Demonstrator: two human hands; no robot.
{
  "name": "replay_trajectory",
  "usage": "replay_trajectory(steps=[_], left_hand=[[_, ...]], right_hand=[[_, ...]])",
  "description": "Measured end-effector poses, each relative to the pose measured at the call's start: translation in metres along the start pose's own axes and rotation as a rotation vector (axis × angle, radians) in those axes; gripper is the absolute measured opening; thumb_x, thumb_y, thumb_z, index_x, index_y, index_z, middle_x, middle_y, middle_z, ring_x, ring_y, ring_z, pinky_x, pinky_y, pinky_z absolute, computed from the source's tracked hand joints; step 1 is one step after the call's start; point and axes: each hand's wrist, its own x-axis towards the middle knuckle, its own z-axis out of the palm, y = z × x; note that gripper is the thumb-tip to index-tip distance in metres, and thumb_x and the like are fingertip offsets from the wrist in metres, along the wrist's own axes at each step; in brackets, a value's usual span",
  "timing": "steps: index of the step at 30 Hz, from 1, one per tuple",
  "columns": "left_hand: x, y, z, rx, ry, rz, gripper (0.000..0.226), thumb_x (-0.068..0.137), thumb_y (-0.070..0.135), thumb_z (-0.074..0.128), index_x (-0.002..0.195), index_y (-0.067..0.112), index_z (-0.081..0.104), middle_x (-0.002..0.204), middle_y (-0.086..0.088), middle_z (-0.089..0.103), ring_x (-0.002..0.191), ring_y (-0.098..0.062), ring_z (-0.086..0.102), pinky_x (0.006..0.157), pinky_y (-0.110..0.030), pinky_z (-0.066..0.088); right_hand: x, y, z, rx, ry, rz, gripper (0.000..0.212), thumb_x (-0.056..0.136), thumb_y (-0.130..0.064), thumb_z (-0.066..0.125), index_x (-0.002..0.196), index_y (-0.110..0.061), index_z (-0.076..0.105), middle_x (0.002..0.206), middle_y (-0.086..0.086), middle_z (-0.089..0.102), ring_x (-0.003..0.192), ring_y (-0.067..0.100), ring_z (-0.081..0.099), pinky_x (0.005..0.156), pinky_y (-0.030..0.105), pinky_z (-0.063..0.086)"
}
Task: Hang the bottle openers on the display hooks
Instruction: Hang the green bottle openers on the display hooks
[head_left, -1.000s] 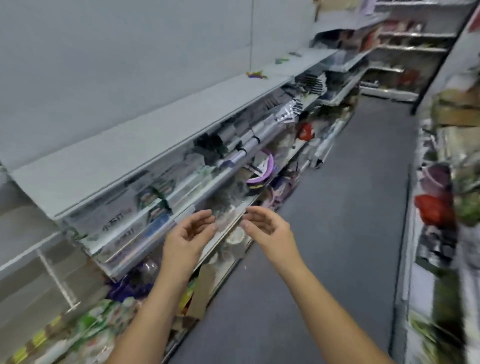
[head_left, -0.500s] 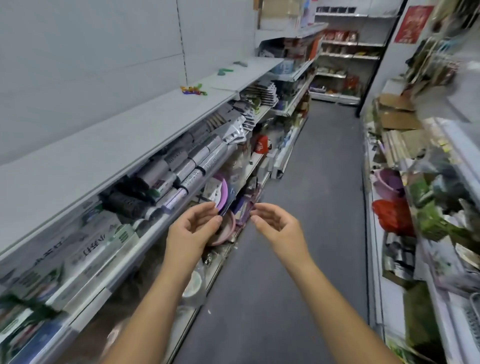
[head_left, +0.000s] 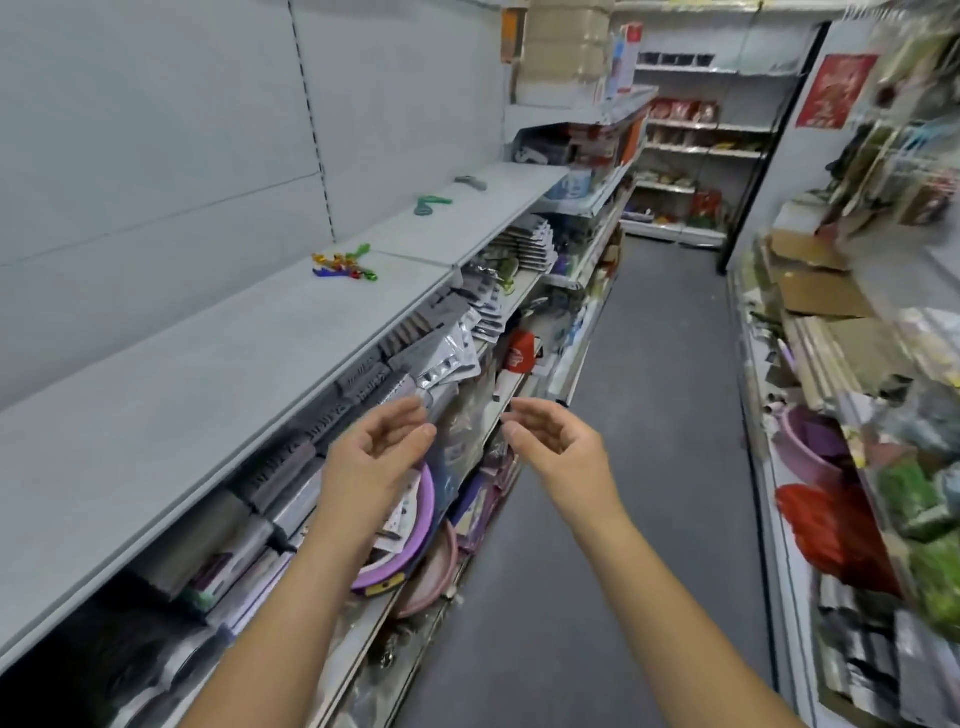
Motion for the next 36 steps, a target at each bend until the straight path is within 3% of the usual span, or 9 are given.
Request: replay_trajectory(steps=[3,8,11,19,21,24,29,36], left_hand=[[0.051,-0.001,0.035,-0.008,0.052,-0.004,0.029,0.087,0.009,0.073,0.114,0.018,0.071,0.103,0.003,0.075,0.091,-0.005,0.071,0.071,-0.009,0.053],[0.141,0.006,0.096,0.037,0.139,-0.005,0.028,0.086,0.017,0.075,0.112,0.026,0.071,0.104,0.009,0.076,0.096,-0.003,0.07,0.079,-0.016,0.052],[0.194,0.015,0.125,0.04,0.198,0.03,0.029,0.087,0.012,0.073,0.114,0.021,0.071,0.105,0.006,0.075,0.09,0.002,0.07,0.071,-0.009,0.052],[0.325,0.018,0.179,0.084,0.26,0.068,0.03,0.087,0.009,0.073,0.116,0.016,0.07,0.106,0.003,0.074,0.087,0.007,0.068,0.07,-0.004,0.049],[0.36,0.016,0.188,0.072,0.279,0.069,0.031,0.087,0.009,0.073,0.117,0.015,0.07,0.107,0.002,0.074,0.088,0.006,0.069,0.07,-0.005,0.05],[0.413,0.008,0.195,0.073,0.304,0.063,0.031,0.087,0.014,0.074,0.117,0.019,0.071,0.107,0.006,0.074,0.092,0.005,0.069,0.075,-0.02,0.056],[0.505,0.001,0.193,0.081,0.404,0.054,0.03,0.086,0.013,0.075,0.115,0.019,0.072,0.105,0.006,0.075,0.087,0.009,0.068,0.069,0.0,0.047],[0.6,-0.011,0.191,0.196,0.466,-0.069,0.032,0.083,0.021,0.078,0.114,0.027,0.072,0.105,0.012,0.075,0.086,0.012,0.067,0.074,-0.008,0.043]], right_hand=[[0.07,0.006,-0.013,0.004,-0.05,-0.019,0.028,0.088,-0.018,0.074,0.115,-0.021,0.069,0.105,-0.004,0.075,0.098,0.007,0.069,0.087,0.019,0.054],[0.182,0.011,-0.046,0.022,-0.14,-0.02,0.027,0.088,-0.021,0.074,0.114,-0.022,0.069,0.105,-0.005,0.075,0.097,0.005,0.069,0.085,0.017,0.054],[0.249,0.01,-0.063,0.007,-0.185,-0.042,0.027,0.088,-0.022,0.074,0.115,-0.023,0.069,0.103,-0.007,0.075,0.097,0.003,0.069,0.088,0.02,0.055],[0.405,0.02,-0.087,-0.009,-0.242,-0.062,0.028,0.089,-0.027,0.074,0.116,-0.024,0.069,0.105,-0.009,0.073,0.098,0.003,0.068,0.084,0.019,0.055],[0.446,0.025,-0.087,-0.011,-0.252,-0.064,0.028,0.089,-0.025,0.073,0.116,-0.023,0.069,0.106,-0.008,0.074,0.098,0.005,0.068,0.086,0.02,0.056],[0.508,0.035,-0.085,-0.044,-0.278,-0.087,0.027,0.09,-0.024,0.073,0.116,-0.023,0.069,0.105,-0.008,0.074,0.098,0.005,0.069,0.087,0.021,0.056],[0.612,0.045,-0.08,-0.059,-0.316,-0.05,0.026,0.09,-0.021,0.072,0.116,-0.02,0.069,0.104,-0.003,0.074,0.096,0.007,0.069,0.081,0.018,0.055],[0.738,0.054,-0.049,-0.056,-0.4,-0.058,0.028,0.09,-0.021,0.073,0.117,-0.019,0.069,0.105,-0.004,0.074,0.097,0.004,0.069,0.09,0.021,0.054]])
